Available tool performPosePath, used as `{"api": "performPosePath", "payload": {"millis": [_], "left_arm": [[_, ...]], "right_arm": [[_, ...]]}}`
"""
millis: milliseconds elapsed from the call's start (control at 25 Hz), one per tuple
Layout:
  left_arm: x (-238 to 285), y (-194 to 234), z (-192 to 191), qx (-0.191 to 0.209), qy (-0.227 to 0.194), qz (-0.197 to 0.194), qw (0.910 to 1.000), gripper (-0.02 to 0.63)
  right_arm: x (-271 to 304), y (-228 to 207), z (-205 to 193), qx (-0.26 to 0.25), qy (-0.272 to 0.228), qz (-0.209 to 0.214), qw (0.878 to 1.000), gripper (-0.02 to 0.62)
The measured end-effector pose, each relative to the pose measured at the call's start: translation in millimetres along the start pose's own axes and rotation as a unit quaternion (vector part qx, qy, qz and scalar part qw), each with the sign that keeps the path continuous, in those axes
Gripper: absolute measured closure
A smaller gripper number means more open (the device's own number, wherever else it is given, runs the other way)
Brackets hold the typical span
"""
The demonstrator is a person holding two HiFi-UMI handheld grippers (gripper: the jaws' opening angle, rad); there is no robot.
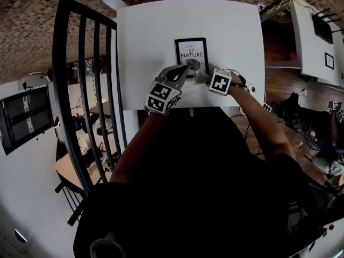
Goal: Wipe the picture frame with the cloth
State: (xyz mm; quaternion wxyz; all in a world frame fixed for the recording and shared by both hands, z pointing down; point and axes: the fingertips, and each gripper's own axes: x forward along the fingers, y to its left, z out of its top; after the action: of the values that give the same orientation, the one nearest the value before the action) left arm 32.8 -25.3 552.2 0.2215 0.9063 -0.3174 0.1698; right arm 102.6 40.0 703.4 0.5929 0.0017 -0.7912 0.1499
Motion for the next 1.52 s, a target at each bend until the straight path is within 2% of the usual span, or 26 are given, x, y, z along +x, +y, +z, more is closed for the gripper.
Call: {"api": "performPosePath", "payload": {"millis": [80,160,240,360,480,640,720,880,1000,1200,1520], "left_arm": [[-4.6,5.1,5.8,0.000,-0.007,0.006,1.0000,0.606],[-8.5,11.7,13.5,0.001,-0.017,0.011,0.9998,0.606],[-11.4,16.4,23.2,0.003,-0.029,0.013,0.9995,0.606],[-16.7,20.0,43.3,0.014,-0.051,0.014,0.9985,0.606],[-25.5,16.5,73.4,0.029,-0.087,0.011,0.9957,0.606],[-42.2,6.6,123.3,0.046,-0.152,-0.006,0.9873,0.606],[-51.9,-0.9,145.1,0.061,-0.180,-0.020,0.9815,0.606],[-66.1,-19.2,174.2,0.086,-0.218,-0.041,0.9712,0.606],[-68.3,-25.9,181.8,0.093,-0.224,-0.047,0.9689,0.606],[-68.4,-25.5,180.6,0.099,-0.222,-0.047,0.9690,0.606],[-68.6,-23.8,176.8,0.098,-0.216,-0.047,0.9703,0.606]], "right_arm": [[-18.5,-8.5,18.9,0.056,-0.077,-0.003,0.995,0.486],[-50.8,-24.3,47.6,0.101,-0.176,-0.018,0.979,0.486],[-83.7,-41.4,68.9,0.114,-0.252,-0.046,0.960,0.486],[-142.9,-54.0,98.9,0.098,-0.340,-0.084,0.932,0.486],[-203.4,-56.5,117.3,0.079,-0.418,-0.129,0.896,0.486],[-275.4,-52.9,130.2,0.071,-0.521,-0.168,0.834,0.486],[-295.8,-48.0,134.4,0.059,-0.545,-0.180,0.816,0.486],[-323.0,-30.7,140.2,0.027,-0.573,-0.192,0.797,0.486],[-338.5,-21.2,141.5,0.016,-0.584,-0.198,0.787,0.486],[-343.6,-15.4,144.8,0.012,-0.584,-0.202,0.786,0.487],[-330.2,-14.2,146.0,0.023,-0.577,-0.190,0.794,0.486]]}}
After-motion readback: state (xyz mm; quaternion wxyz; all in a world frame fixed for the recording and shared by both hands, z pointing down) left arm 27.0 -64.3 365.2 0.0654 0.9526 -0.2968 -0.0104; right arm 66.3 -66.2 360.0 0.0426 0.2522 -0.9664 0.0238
